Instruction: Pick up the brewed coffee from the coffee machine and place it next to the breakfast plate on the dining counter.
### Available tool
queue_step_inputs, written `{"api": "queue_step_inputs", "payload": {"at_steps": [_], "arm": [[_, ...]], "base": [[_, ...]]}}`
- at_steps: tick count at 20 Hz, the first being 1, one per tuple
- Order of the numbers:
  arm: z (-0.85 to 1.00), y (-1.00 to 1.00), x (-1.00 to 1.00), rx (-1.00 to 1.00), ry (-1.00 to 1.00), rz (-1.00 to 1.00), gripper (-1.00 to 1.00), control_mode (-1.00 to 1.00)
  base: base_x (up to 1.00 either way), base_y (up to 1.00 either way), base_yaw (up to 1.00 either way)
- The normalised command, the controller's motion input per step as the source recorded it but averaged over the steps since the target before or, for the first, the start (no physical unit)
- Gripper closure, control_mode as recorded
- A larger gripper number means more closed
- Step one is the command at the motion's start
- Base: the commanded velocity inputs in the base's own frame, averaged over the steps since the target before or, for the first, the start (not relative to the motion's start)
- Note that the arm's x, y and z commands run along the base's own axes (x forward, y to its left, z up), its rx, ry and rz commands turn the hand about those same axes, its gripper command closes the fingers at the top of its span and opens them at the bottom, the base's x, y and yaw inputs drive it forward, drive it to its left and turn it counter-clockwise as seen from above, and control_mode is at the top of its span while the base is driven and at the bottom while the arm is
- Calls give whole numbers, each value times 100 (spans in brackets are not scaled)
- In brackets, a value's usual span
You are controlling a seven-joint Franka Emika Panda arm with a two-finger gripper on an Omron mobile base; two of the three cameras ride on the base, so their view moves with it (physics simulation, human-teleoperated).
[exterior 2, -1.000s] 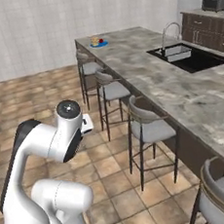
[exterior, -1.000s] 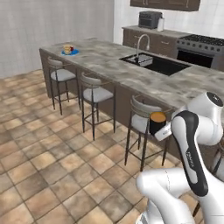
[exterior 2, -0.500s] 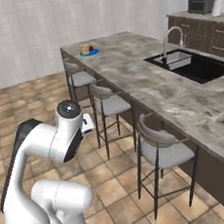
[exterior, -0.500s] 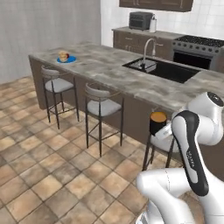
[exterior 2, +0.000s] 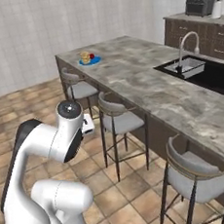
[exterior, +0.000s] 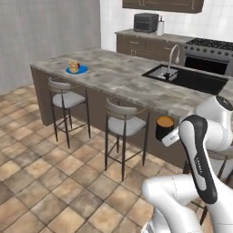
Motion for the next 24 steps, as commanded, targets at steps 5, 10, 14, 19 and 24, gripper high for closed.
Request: {"api": "queue_step_inputs", "payload": {"at_steps": [5, 10, 14, 19, 24], "arm": [[0, 0, 0, 0, 0, 0, 100, 100], [0, 0, 0, 0, 0, 0, 100, 100], [0, 0, 0, 0, 0, 0, 100, 100], [0, 0, 0, 0, 0, 0, 100, 100], [0, 0, 0, 0, 0, 0, 100, 100]], "base": [[100, 100, -13], [100, 100, -14], [100, 94, -22], [100, 70, -33], [100, 71, -38]]}}
